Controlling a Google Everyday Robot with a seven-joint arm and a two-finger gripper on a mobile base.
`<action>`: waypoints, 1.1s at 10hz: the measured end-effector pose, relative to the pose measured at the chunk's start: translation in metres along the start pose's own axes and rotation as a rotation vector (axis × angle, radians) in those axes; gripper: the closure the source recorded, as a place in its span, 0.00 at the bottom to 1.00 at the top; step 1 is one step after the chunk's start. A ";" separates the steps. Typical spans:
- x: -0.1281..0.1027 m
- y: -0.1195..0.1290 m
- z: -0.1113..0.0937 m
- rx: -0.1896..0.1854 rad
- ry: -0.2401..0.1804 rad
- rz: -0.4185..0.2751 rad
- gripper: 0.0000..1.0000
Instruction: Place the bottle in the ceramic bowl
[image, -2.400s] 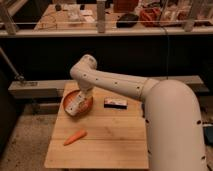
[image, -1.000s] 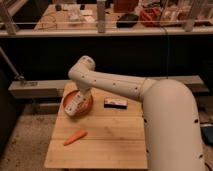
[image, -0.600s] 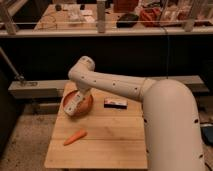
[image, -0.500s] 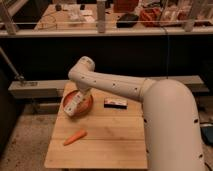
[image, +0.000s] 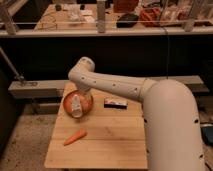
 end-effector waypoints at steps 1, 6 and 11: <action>-0.001 -0.001 0.000 0.000 0.007 -0.010 0.55; -0.002 -0.002 0.000 -0.001 0.010 -0.016 0.73; -0.002 -0.002 0.000 0.000 0.010 -0.016 0.73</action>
